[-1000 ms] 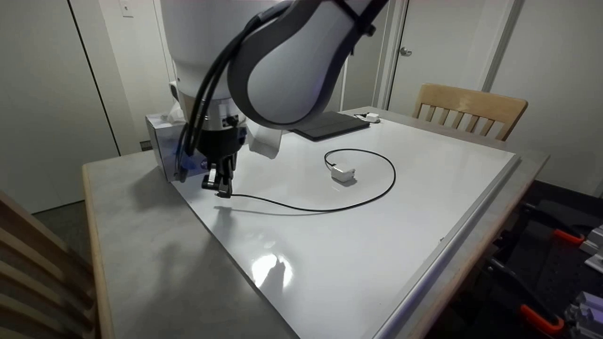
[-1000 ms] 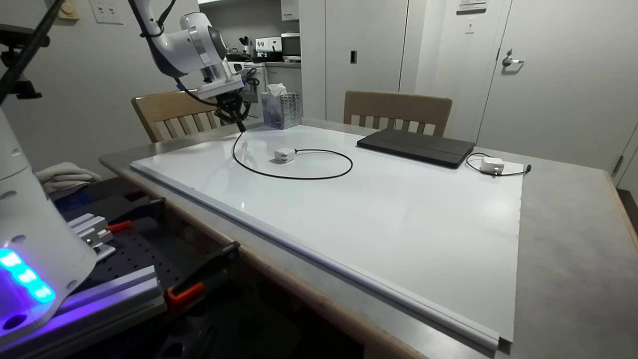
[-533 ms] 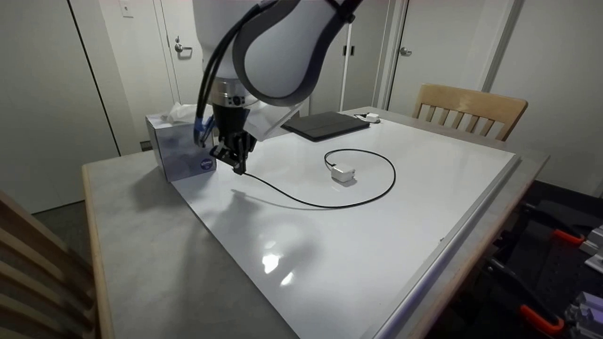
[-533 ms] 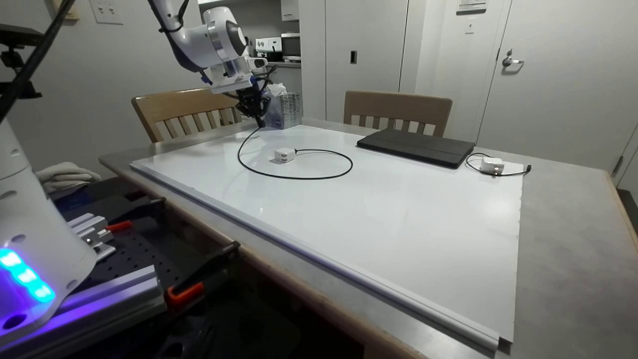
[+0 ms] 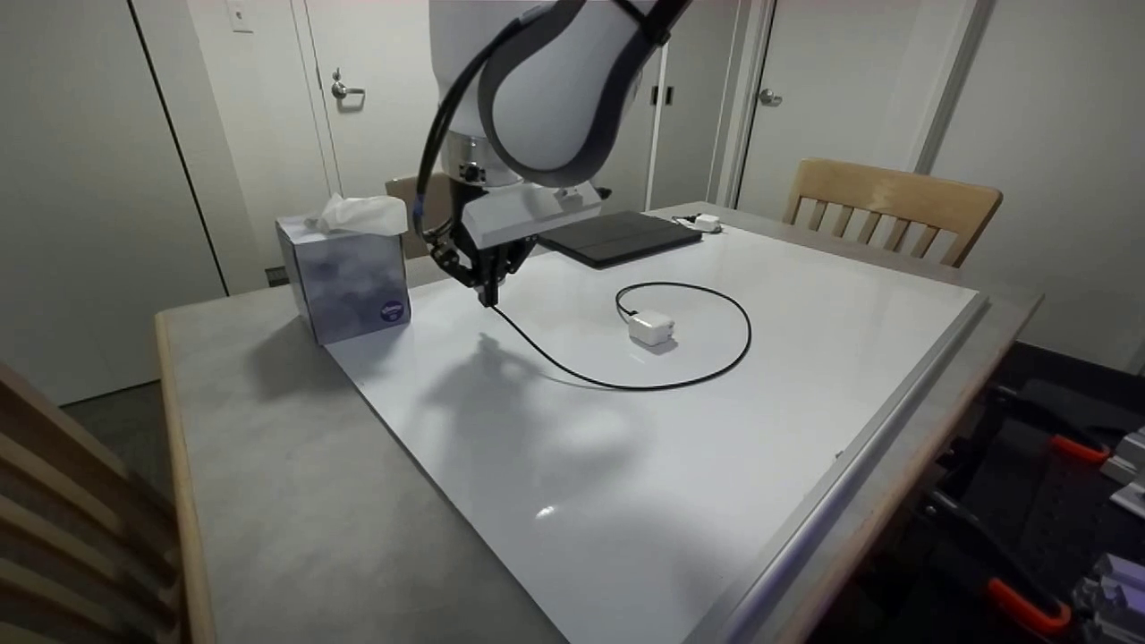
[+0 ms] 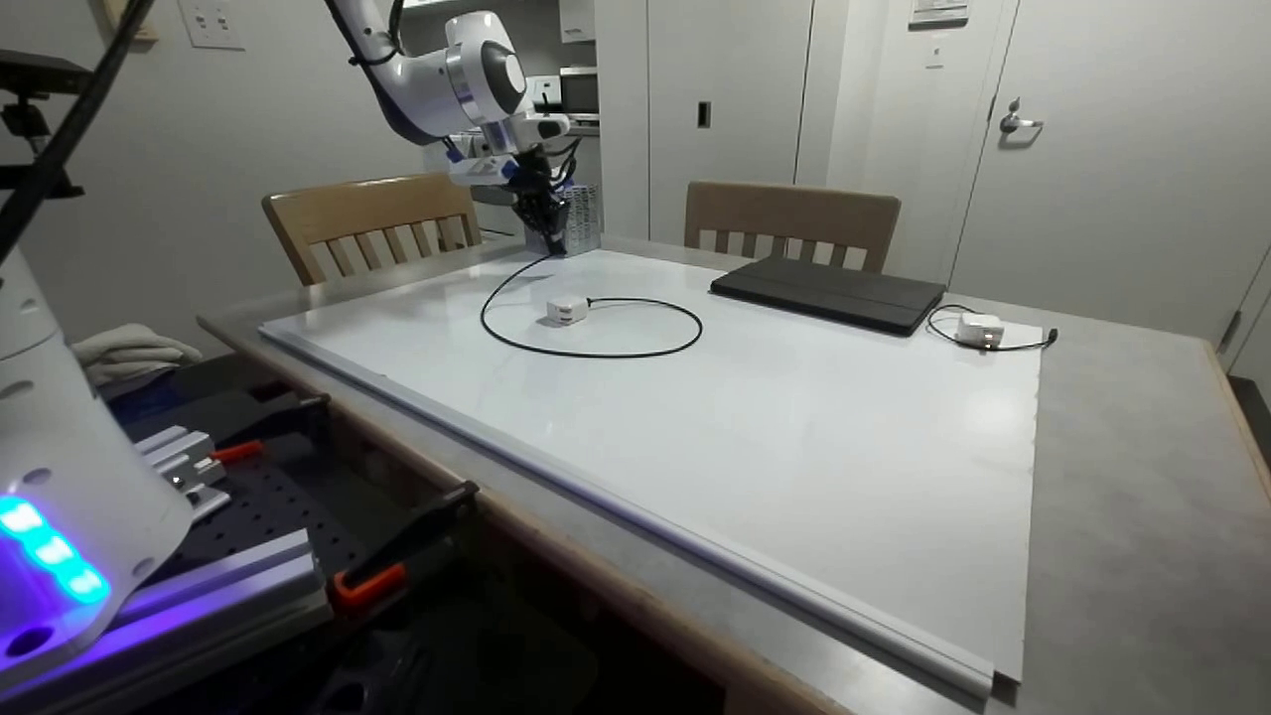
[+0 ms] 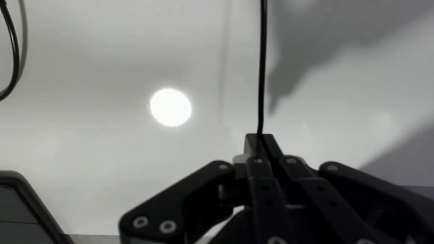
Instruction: Wind the charger
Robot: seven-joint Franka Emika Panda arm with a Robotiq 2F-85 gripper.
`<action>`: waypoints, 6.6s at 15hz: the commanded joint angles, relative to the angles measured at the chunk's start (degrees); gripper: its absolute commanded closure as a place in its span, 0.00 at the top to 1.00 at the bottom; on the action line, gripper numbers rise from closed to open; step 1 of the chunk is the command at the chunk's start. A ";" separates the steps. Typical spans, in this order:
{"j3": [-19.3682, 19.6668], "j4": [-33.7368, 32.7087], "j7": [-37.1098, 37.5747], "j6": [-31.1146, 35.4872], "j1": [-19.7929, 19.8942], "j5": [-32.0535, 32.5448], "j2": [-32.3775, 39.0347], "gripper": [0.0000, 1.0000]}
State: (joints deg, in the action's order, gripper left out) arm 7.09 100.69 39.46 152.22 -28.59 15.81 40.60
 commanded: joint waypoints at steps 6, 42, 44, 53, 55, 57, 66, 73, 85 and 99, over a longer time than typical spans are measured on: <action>2.67 3.64 8.62 4.81 -0.10 -0.57 -1.18 0.05; 18.14 10.61 97.59 -1.36 2.39 1.16 -4.78 0.01; 18.40 13.84 102.17 0.16 2.15 1.91 -6.78 0.01; 17.52 6.76 105.44 -4.73 4.10 4.01 -1.99 0.01; 18.73 5.48 110.12 -6.40 4.47 4.84 -1.30 0.01; 19.31 4.47 113.90 -8.19 5.47 6.07 -1.19 0.01; 34.81 4.89 109.71 -10.56 -3.20 -11.48 3.34 0.01; 23.81 7.64 109.55 -31.77 2.59 -12.30 -4.35 0.01; 31.18 5.27 109.84 -28.51 -0.78 -19.55 0.84 0.01; 46.44 5.97 109.79 -54.88 -13.50 -26.31 12.18 0.01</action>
State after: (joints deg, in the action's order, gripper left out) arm 51.25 106.64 149.25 102.47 -37.83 -11.92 48.73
